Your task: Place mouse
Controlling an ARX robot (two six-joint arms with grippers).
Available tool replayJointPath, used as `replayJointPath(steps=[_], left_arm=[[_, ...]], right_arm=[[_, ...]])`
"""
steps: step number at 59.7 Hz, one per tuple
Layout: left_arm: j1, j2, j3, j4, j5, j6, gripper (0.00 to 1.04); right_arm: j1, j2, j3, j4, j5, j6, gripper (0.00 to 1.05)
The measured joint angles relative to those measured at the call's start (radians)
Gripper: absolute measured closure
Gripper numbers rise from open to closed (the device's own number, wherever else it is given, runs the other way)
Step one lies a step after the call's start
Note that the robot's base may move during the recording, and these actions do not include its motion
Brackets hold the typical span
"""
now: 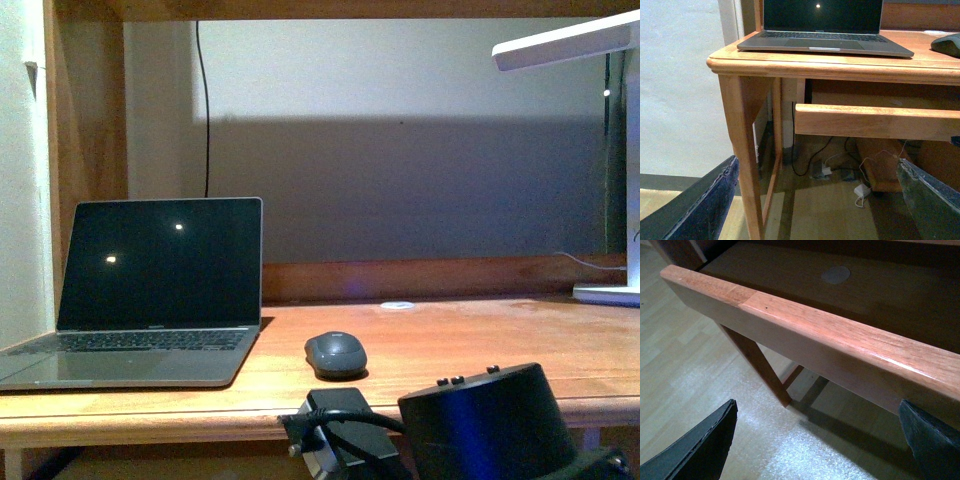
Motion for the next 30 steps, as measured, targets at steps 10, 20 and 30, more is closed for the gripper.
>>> replayJointPath(steps=[10,20,30], left_arm=[[0.0,0.0,0.0,0.0,0.0,0.0,0.08],[0.0,0.0,0.0,0.0,0.0,0.0,0.08],[0.0,0.0,0.0,0.0,0.0,0.0,0.08]], right_arm=[[0.002,0.064,0.079,-0.001,0.053,0.016,0.07],[0.01,0.113,0.136,-0.002,0.08,0.04,0.07],[0.041,0.164,0.185,-0.005,0.105,0.068,0.07]])
